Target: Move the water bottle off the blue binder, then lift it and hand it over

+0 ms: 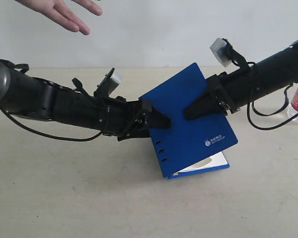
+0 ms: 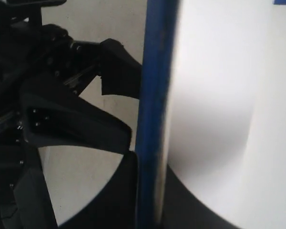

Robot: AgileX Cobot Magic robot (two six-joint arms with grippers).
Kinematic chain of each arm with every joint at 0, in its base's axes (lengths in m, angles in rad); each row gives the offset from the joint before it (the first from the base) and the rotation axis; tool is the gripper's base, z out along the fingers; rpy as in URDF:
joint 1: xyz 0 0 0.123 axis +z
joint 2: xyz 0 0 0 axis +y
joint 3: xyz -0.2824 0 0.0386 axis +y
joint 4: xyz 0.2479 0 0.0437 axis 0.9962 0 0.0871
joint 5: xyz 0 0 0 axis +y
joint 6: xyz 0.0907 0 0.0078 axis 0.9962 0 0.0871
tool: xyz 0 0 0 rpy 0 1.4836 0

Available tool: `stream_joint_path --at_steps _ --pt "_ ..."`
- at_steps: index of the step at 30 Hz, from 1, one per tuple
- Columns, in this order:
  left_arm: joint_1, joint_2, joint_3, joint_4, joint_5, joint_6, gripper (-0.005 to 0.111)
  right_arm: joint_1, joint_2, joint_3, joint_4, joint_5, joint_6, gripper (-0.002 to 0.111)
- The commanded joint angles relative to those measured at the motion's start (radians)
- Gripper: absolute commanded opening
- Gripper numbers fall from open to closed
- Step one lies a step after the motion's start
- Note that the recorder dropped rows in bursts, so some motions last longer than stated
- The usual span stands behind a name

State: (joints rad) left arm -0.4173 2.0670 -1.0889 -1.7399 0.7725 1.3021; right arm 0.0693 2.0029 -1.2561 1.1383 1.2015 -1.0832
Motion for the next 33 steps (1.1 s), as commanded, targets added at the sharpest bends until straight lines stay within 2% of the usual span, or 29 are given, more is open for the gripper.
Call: stream_joint_path --at_steps 1,3,6,7,8,9,13,15,21,23,27,29,31,33 --pt "-0.005 0.057 -0.077 -0.004 0.089 0.008 0.065 0.025 -0.016 0.0 -0.006 0.02 -0.001 0.0" --pt "-0.005 0.083 -0.116 -0.004 0.112 0.008 0.065 0.021 -0.016 0.0 -0.02 0.02 -0.001 0.0" --pt "-0.005 0.084 -0.153 -0.004 0.224 0.018 0.058 0.021 -0.016 0.0 -0.115 0.02 0.005 0.0" --pt "-0.005 0.084 -0.169 -0.004 0.291 0.039 0.053 0.021 -0.016 0.0 -0.158 0.02 0.025 0.0" --pt "-0.005 0.084 -0.198 -0.004 0.422 0.074 0.042 0.021 -0.016 0.0 -0.25 -0.009 0.106 0.0" --pt "-0.007 0.084 -0.214 -0.004 0.449 0.081 0.036 0.021 -0.016 0.0 -0.3 -0.066 0.153 0.0" --pt "-0.015 0.084 -0.252 -0.004 0.449 0.075 0.011 0.021 -0.016 0.0 -0.48 -0.212 0.307 0.0" --pt "-0.017 0.083 -0.252 -0.004 0.449 0.073 0.007 0.023 -0.016 0.0 -0.47 -0.225 0.307 0.0" --pt "-0.059 0.083 -0.261 -0.004 0.449 0.082 0.01 0.023 0.019 0.0 -0.468 -0.295 0.313 0.0" --pt "-0.076 0.083 -0.261 -0.004 0.449 0.1 0.019 0.024 0.056 0.0 -0.466 -0.284 0.318 0.0" --pt "-0.119 0.083 -0.261 -0.004 0.449 0.127 0.052 0.024 0.114 0.0 -0.465 -0.215 0.26 0.0" --pt "-0.143 0.083 -0.261 -0.004 0.365 0.139 0.064 0.028 0.119 0.0 -0.465 -0.184 0.23 0.0" --pt "-0.163 0.083 -0.261 -0.004 0.299 0.172 0.067 0.036 0.115 0.0 -0.465 -0.182 0.21 0.0" --pt "-0.176 0.083 -0.261 -0.004 0.281 0.222 0.064 0.056 0.113 0.0 -0.464 -0.2 0.208 0.0"
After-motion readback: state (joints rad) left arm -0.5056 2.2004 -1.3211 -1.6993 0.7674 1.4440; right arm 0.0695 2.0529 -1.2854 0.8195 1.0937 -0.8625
